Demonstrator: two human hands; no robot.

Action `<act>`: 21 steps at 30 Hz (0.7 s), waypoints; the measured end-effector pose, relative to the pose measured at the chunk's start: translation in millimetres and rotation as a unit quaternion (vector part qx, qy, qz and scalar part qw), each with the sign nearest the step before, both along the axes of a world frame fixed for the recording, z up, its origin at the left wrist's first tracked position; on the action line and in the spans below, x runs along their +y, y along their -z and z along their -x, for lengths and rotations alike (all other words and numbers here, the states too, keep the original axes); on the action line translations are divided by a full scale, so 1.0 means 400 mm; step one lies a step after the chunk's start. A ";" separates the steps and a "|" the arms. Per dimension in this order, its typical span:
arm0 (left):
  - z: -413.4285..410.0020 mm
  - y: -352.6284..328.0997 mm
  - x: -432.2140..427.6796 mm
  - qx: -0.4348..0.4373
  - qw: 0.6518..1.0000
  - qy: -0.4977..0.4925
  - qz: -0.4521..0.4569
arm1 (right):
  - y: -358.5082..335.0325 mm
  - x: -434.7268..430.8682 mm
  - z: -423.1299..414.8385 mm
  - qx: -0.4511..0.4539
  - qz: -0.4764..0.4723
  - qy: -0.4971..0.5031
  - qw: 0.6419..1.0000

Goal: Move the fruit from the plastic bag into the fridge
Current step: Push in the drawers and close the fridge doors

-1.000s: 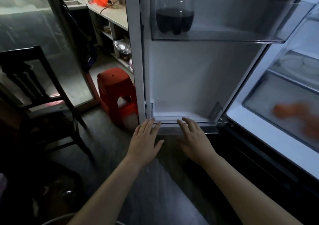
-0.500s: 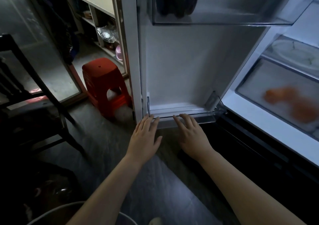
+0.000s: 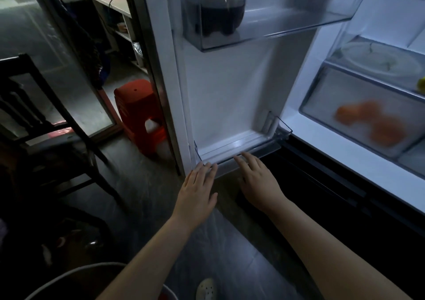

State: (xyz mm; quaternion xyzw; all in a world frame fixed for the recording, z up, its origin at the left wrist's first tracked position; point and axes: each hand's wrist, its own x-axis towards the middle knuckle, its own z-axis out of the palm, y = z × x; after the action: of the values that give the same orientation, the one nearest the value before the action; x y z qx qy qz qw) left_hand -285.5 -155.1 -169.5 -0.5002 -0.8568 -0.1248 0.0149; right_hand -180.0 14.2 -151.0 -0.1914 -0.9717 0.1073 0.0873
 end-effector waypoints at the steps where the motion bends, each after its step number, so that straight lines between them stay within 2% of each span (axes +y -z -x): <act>1: -0.026 -0.002 0.002 -0.001 1.000 0.002 0.004 | 0.002 0.004 -0.018 0.003 0.004 0.001 1.000; 12: -0.277 -0.025 0.039 -0.012 0.996 0.058 0.061 | -0.015 0.051 -0.238 0.015 -0.003 0.021 1.000; 15: -0.321 -0.011 0.027 0.031 0.997 0.065 0.010 | -0.021 0.045 -0.295 0.019 -0.002 0.012 1.000; 19: -0.360 -0.017 0.004 0.119 0.987 0.085 -0.072 | -0.031 0.007 -0.368 0.083 0.005 -0.029 0.996; 21: -0.378 -0.024 0.000 0.133 0.983 0.080 -0.098 | -0.041 -0.012 -0.397 0.111 0.008 -0.032 0.993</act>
State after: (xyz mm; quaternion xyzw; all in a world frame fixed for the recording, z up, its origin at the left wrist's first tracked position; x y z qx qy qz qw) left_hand -134.4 -155.2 -160.1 -0.5750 -0.7881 -0.1416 0.1681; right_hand -21.3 9.6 -134.4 -0.1477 -0.9607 0.1386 0.1896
